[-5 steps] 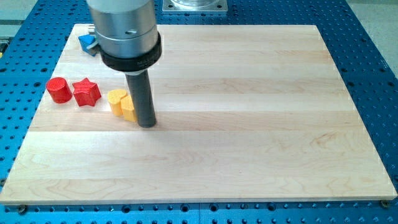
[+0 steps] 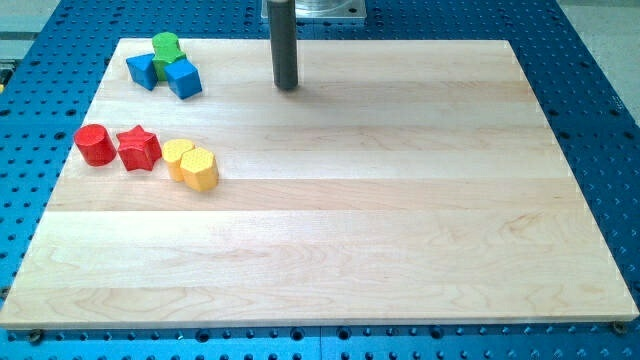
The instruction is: Move the green circle into the triangle
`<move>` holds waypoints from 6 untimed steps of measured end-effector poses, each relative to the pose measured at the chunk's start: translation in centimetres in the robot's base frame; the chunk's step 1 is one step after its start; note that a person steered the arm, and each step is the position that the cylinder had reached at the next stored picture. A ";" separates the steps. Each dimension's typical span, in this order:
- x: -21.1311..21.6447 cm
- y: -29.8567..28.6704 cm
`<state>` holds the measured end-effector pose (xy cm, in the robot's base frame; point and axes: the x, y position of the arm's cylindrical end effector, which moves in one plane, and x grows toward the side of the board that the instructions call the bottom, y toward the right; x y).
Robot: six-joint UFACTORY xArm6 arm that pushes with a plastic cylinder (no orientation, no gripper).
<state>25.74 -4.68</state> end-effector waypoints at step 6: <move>-6.6 -15.5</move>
